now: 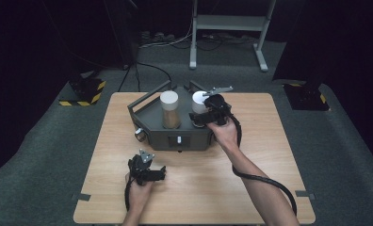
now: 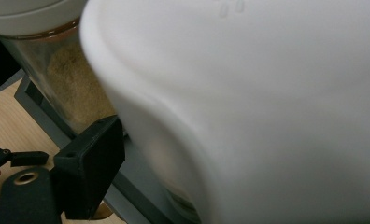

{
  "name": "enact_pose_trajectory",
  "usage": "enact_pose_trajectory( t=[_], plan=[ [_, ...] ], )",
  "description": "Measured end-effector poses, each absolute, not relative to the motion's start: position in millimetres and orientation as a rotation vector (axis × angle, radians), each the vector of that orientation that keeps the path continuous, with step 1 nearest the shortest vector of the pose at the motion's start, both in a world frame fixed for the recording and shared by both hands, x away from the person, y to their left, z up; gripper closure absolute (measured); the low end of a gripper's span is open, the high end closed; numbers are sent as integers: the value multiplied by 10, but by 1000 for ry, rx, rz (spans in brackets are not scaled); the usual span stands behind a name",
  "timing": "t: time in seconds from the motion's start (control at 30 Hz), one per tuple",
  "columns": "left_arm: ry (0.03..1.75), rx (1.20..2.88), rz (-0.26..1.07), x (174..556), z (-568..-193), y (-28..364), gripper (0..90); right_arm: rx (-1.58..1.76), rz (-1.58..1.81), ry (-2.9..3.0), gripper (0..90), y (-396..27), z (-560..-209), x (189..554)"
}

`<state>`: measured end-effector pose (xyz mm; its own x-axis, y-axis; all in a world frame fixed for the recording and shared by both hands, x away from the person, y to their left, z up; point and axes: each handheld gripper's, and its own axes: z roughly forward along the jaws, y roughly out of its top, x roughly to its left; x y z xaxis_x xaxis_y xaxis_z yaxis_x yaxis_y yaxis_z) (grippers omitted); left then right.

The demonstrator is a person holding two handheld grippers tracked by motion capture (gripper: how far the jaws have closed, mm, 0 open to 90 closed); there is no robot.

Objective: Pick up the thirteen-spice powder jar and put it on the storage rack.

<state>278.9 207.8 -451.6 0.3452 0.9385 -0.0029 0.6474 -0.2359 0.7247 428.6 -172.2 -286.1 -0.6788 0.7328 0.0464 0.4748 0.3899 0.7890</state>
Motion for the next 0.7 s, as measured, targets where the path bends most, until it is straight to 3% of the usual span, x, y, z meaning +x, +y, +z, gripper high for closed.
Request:
enact_pose_trajectory(
  t=[0.7],
  plan=[
    [1379, 1979, 590, 2789, -4514, 2078, 34, 1071, 1218, 2329, 141, -1955, -2940, 4164]
  ],
)
